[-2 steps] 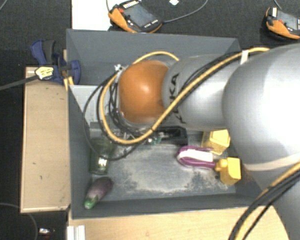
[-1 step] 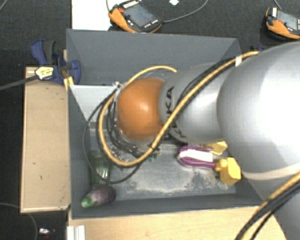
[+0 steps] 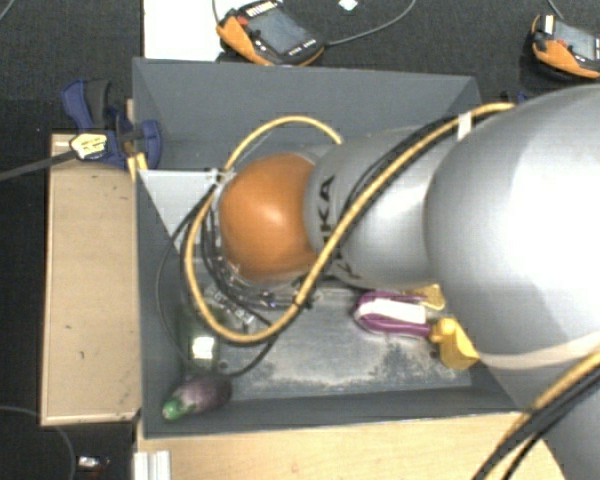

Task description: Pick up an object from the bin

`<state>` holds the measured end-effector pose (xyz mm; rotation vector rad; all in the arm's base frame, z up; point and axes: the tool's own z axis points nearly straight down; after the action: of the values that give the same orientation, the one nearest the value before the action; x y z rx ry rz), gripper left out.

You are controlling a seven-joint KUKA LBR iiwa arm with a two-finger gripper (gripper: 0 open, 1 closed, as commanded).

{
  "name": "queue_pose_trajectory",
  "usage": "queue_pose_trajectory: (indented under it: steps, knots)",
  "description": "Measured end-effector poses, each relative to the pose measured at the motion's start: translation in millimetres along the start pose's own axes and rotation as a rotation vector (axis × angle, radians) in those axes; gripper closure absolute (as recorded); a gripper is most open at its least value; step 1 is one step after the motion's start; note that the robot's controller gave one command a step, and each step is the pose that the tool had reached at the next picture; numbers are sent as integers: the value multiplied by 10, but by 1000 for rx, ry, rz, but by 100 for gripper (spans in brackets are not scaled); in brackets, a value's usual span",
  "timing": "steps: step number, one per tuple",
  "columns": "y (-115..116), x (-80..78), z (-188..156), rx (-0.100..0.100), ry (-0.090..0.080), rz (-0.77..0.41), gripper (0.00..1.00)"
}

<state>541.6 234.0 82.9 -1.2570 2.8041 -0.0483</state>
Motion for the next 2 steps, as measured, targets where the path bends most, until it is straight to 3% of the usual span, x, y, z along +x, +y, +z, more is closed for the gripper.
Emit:
queue_pose_trajectory:
  steps: [1, 2]
  knots:
    - [5, 12, 8, -1, -3, 4, 100]
    - [56, 23, -4, 15, -13, -22, 100]
